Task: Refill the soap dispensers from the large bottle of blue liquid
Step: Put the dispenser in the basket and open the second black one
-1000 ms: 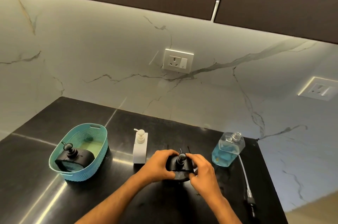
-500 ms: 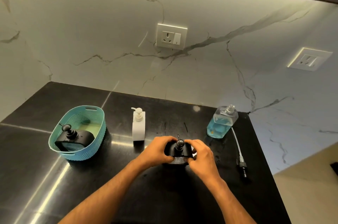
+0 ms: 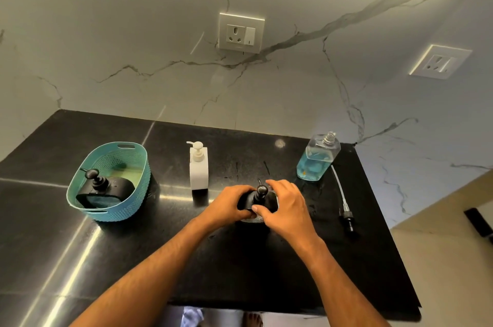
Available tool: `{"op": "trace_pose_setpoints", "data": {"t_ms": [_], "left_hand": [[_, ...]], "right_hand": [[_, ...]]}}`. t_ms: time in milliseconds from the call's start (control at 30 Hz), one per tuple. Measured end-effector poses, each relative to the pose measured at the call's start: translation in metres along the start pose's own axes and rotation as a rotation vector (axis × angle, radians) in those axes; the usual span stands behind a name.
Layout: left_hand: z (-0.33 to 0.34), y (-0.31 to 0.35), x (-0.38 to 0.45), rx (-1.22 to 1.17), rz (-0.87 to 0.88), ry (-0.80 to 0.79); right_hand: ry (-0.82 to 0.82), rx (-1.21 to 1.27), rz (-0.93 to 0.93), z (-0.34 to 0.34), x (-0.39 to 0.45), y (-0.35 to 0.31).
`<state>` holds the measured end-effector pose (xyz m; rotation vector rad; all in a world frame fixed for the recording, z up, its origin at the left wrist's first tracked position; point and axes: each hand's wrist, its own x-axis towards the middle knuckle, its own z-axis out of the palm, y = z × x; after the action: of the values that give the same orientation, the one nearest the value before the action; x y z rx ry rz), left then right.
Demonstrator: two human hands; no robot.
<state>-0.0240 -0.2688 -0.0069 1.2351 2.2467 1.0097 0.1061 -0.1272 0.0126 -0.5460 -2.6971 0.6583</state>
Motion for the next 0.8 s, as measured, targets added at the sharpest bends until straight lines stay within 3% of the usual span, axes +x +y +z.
{"op": "trace_pose_setpoints", "data": {"t_ms": [267,500,667,800], "left_hand": [[0.006,-0.007,0.001,-0.064,0.009,0.035],[0.005,-0.014,0.005,-0.047,-0.041,-0.001],[0.002,-0.011,0.005,-0.044,-0.046,-0.020],[-0.002,-0.008,0.001,-0.033,-0.066,-0.024]], "right_hand": [[-0.048,-0.065,0.096,-0.003,0.016,-0.027],[-0.269,-0.071,0.038,-0.019,0.029,-0.037],[-0.197,-0.286,0.118,-0.022,0.034,-0.047],[-0.324,-0.233,0.058,-0.022,0.040,-0.055]]}}
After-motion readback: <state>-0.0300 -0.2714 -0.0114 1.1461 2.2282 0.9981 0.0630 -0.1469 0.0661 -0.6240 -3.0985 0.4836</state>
